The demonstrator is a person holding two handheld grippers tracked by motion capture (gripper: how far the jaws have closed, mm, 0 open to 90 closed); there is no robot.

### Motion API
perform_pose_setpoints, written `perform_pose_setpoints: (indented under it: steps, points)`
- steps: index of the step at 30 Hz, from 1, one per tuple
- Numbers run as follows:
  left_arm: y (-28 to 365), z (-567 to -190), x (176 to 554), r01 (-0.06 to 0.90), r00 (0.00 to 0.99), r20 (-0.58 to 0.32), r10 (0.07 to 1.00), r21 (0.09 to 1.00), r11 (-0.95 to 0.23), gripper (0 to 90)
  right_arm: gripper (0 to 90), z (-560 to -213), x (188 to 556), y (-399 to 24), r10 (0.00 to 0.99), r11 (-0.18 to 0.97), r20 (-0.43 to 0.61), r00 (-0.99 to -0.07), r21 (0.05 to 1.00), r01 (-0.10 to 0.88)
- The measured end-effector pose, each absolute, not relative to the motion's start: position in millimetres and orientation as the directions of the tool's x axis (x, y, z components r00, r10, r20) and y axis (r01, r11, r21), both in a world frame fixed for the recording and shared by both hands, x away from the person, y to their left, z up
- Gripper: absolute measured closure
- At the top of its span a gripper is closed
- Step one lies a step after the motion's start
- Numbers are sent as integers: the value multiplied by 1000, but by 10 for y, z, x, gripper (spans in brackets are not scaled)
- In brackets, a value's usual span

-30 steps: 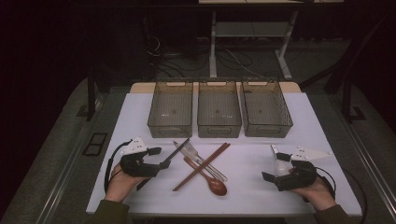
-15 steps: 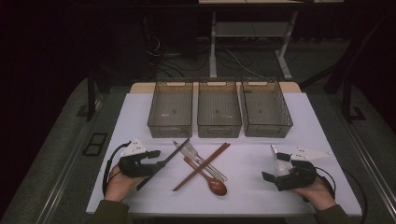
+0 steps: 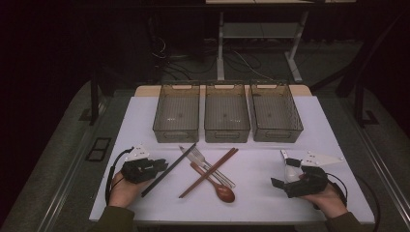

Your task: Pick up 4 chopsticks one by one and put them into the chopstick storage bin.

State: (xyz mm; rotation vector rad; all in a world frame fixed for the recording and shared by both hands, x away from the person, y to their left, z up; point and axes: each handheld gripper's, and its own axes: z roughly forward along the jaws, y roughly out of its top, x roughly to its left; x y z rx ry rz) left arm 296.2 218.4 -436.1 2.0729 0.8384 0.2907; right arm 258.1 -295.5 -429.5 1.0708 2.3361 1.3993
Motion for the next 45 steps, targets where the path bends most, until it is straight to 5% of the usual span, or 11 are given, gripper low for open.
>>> perform_pose_setpoints:
  steps: [45]
  points:
    - [2109, -4505, 3052, 504, 744, -95, 661, 729, -463, 802, 16, -4300, 2582, -2947, 677, 286, 176, -715, 832, 476]
